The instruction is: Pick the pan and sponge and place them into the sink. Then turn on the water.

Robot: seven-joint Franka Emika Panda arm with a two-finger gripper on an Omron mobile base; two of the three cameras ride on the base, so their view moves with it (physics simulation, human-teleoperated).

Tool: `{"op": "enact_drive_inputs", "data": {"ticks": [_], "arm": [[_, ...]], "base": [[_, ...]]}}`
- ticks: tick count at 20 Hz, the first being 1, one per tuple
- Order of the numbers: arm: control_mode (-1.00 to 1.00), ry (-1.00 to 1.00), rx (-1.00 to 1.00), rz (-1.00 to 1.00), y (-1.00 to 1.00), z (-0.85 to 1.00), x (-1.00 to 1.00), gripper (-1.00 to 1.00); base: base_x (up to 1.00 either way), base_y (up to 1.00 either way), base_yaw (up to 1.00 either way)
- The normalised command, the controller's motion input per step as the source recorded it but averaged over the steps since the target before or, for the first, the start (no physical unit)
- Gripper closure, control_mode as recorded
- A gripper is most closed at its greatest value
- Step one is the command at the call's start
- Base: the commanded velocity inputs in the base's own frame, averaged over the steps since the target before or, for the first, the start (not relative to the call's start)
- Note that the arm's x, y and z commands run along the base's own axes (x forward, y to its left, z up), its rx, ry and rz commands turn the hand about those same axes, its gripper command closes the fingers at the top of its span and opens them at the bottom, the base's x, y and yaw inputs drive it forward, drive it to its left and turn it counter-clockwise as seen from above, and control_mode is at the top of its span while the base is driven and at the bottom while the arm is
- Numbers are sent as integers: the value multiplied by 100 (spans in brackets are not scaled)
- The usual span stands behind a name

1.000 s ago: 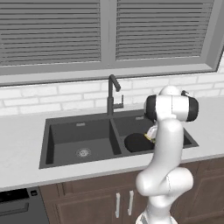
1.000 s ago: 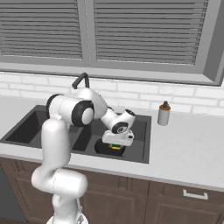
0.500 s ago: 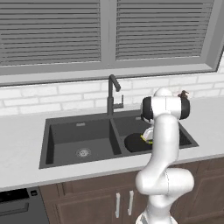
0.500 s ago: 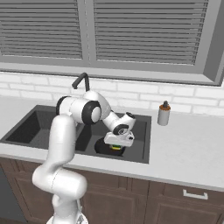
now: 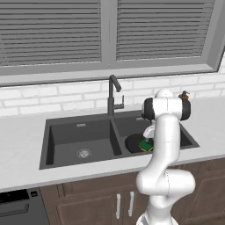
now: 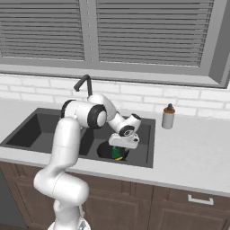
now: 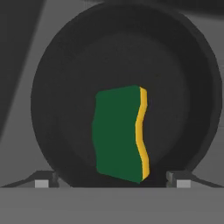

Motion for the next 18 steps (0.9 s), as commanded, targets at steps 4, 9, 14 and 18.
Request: {"op": "enact_drive_inputs", "data": {"ticks": [4, 9, 14, 18], "arm": [[-100, -7, 0, 0, 0, 77, -37, -100], [-100, -11, 0, 3, 0, 99, -38, -100], [-100, -15, 0, 4, 7, 96, -33, -100], [-100, -32, -5, 7, 22, 83, -21, -100]], "base": [[0, 0, 0], [0, 0, 0], [0, 0, 0], [0, 0, 0]]}}
